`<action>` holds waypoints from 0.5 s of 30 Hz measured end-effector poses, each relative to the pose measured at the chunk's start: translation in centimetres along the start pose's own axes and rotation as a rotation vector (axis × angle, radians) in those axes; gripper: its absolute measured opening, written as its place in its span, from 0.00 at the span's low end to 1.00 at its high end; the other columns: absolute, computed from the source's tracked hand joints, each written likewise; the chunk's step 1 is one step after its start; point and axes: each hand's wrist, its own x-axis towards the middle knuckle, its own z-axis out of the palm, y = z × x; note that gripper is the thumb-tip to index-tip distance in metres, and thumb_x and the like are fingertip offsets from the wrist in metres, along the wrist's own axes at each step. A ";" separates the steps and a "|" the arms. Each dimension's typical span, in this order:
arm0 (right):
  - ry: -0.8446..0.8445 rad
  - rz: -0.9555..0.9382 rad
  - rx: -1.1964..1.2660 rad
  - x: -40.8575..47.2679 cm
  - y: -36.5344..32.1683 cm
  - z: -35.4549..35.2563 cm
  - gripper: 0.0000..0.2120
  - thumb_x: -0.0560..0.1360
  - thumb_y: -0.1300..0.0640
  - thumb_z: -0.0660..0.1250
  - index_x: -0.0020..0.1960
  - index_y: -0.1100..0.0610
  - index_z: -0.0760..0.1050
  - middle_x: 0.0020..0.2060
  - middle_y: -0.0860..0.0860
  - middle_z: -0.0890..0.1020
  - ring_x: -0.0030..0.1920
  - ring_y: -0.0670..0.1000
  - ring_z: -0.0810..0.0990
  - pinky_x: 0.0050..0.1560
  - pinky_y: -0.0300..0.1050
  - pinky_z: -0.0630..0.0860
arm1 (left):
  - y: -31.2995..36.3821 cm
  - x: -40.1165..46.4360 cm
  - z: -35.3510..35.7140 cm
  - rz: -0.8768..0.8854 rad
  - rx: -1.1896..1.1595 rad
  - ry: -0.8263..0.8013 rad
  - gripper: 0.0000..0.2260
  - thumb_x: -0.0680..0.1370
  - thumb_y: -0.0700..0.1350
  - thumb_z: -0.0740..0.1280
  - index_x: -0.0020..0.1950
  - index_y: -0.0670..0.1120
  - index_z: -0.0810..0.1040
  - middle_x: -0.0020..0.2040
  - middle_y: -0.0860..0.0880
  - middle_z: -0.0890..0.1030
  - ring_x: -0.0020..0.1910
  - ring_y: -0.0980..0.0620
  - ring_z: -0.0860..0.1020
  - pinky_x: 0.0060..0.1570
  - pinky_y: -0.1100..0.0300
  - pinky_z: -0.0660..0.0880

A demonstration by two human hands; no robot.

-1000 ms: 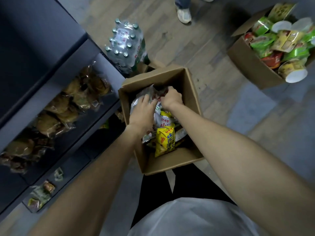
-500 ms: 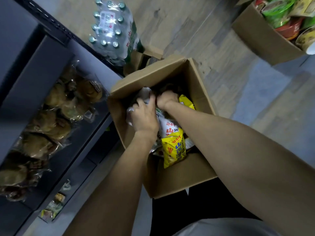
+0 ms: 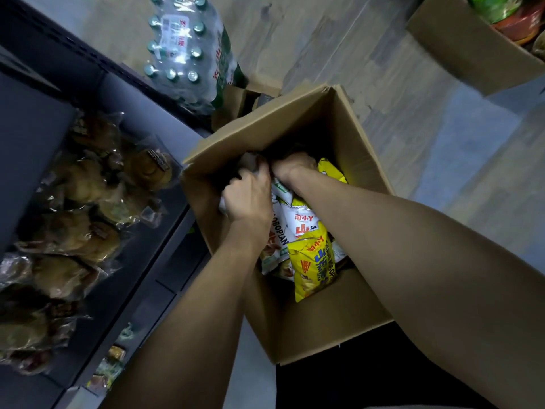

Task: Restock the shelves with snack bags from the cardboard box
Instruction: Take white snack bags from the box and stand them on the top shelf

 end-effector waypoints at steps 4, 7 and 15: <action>-0.025 -0.007 -0.009 0.1 0.1 0.3 0.21 0.83 0.51 0.54 0.73 0.57 0.67 0.71 0.57 0.70 0.71 0.57 0.69 0.67 0.49 0.69 | -0.2 0.0 -0.2 0.013 0.004 0.042 0.20 0.80 0.39 0.59 0.70 0.51 0.63 0.58 0.42 0.75 0.52 0.40 0.79 0.40 0.52 0.70; -0.012 0.027 0.004 -0.5 0.3 0.0 0.20 0.83 0.53 0.56 0.72 0.58 0.68 0.70 0.57 0.72 0.70 0.56 0.70 0.65 0.47 0.69 | -0.1 -0.7 -1.0 -0.016 -0.033 0.042 0.19 0.79 0.38 0.60 0.69 0.53 0.65 0.57 0.43 0.74 0.52 0.41 0.79 0.41 0.50 0.74; 0.107 -0.040 0.189 -5.4 0.7 -1.8 0.16 0.78 0.53 0.61 0.64 0.56 0.73 0.62 0.57 0.76 0.61 0.59 0.74 0.61 0.46 0.68 | -0.1 -5.4 -5.6 -0.056 -0.115 0.088 0.16 0.79 0.39 0.59 0.65 0.50 0.68 0.58 0.42 0.73 0.51 0.40 0.77 0.39 0.49 0.74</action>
